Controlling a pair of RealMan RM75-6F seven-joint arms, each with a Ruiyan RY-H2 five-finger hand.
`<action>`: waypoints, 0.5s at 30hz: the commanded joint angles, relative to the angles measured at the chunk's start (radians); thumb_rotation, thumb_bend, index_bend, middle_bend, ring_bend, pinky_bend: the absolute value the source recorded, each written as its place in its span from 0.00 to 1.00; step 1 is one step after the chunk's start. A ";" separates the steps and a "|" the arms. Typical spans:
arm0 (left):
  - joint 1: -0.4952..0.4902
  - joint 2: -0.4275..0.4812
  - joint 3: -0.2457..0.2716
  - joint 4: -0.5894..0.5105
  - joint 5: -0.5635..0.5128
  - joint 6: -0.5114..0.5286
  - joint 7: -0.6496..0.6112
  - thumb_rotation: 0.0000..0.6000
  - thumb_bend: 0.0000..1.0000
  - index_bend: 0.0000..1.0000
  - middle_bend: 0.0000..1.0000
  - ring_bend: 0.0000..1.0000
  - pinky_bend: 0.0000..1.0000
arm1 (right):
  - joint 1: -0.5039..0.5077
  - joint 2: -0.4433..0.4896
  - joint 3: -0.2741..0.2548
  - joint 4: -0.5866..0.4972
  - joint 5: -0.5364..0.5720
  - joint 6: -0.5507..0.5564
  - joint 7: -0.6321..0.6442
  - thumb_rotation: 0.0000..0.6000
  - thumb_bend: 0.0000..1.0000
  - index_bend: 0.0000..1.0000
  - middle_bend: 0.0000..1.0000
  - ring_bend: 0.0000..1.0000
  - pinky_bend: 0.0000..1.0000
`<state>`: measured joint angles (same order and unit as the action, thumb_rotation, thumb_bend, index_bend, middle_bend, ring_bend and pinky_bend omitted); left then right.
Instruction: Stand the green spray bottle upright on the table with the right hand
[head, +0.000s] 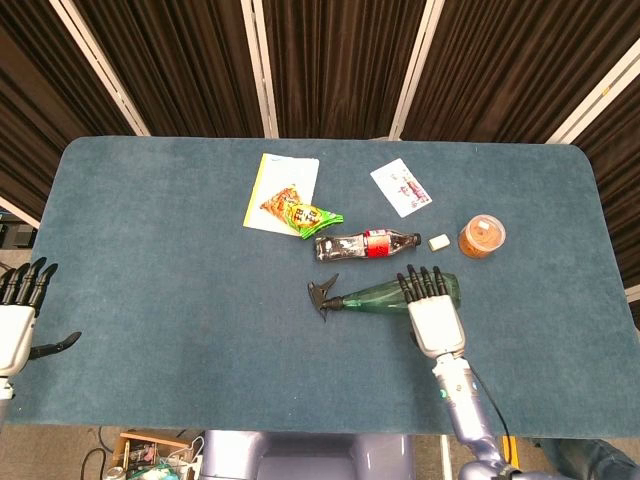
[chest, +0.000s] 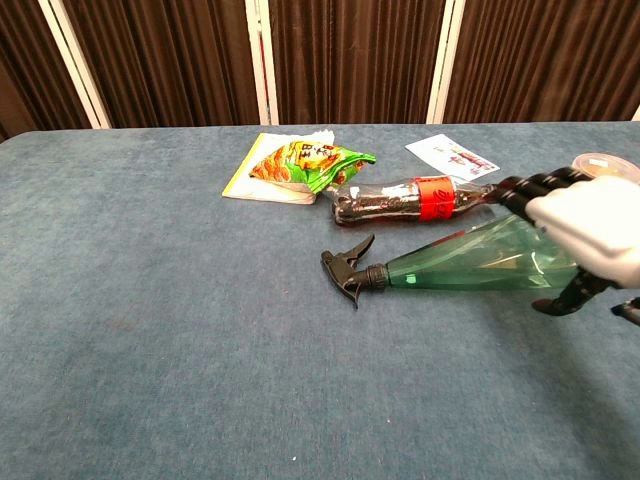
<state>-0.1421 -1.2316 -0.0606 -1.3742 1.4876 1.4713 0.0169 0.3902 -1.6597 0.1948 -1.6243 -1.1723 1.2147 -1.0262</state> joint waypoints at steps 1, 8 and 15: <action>0.002 0.004 -0.002 0.000 -0.006 0.000 -0.008 1.00 0.02 0.00 0.00 0.00 0.07 | 0.020 -0.042 -0.003 0.033 0.022 0.006 -0.033 1.00 0.22 0.00 0.00 0.00 0.00; 0.002 0.011 -0.012 0.004 -0.034 -0.016 -0.019 1.00 0.02 0.00 0.00 0.00 0.07 | 0.061 -0.123 -0.010 0.090 0.048 0.004 -0.096 1.00 0.22 0.00 0.00 0.00 0.00; 0.007 0.021 -0.024 0.007 -0.059 -0.022 -0.040 1.00 0.02 0.00 0.00 0.00 0.07 | 0.118 -0.189 -0.008 0.175 0.049 -0.011 -0.134 1.00 0.22 0.00 0.00 0.00 0.00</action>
<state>-0.1359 -1.2113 -0.0834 -1.3681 1.4294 1.4496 -0.0223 0.4976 -1.8386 0.1874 -1.4617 -1.1218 1.2082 -1.1520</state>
